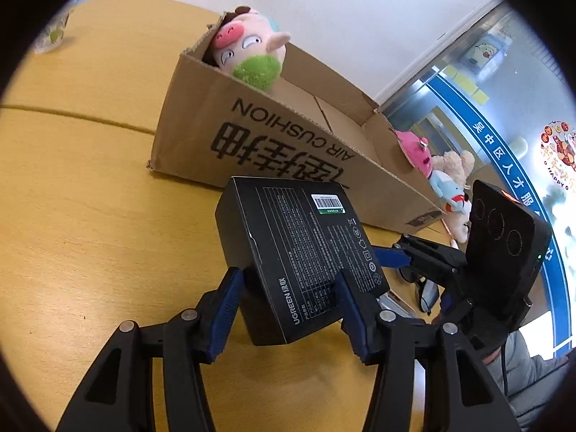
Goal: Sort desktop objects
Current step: 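Lift the black box with both grippers and carry it over the cardboard box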
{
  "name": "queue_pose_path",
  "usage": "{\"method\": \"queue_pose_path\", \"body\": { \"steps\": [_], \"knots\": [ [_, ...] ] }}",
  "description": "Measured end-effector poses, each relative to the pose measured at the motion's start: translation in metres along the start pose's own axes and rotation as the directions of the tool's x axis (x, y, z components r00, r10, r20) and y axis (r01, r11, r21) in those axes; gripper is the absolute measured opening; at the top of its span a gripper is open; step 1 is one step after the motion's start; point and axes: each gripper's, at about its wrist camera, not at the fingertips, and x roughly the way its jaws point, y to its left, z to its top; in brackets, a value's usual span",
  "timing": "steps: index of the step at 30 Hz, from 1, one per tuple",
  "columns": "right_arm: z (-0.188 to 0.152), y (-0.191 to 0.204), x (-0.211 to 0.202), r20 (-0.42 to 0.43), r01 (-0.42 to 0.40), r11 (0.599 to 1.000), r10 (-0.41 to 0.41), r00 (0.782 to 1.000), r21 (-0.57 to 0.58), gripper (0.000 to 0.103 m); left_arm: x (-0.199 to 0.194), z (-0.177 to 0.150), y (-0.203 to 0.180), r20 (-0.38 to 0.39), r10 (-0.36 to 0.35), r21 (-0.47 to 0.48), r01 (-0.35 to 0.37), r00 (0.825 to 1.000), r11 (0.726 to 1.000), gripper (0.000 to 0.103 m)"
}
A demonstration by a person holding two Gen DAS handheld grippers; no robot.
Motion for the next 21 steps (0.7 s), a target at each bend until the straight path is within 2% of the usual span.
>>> {"method": "queue_pose_path", "body": {
  "steps": [10, 15, 21],
  "knots": [
    [0.002, 0.017, -0.037, 0.144, 0.037, 0.999, -0.032, 0.989, -0.029, 0.069, -0.037, 0.010, -0.045, 0.138, 0.080, 0.100, -0.094, 0.987, 0.991, 0.052],
    [0.013, 0.025, -0.073, 0.245, 0.084, 0.996, -0.073, 0.967, -0.038, 0.069, -0.059, 0.034, -0.082, 0.213, 0.054, 0.201, -0.098, 0.976, 0.975, 0.051],
    [0.035, 0.012, -0.119, 0.348, 0.172, 0.985, -0.153, 0.925, -0.025, 0.065, -0.055, 0.080, -0.120, 0.267, -0.004, 0.318, -0.084, 0.964, 0.944, 0.051]
  ]
}}
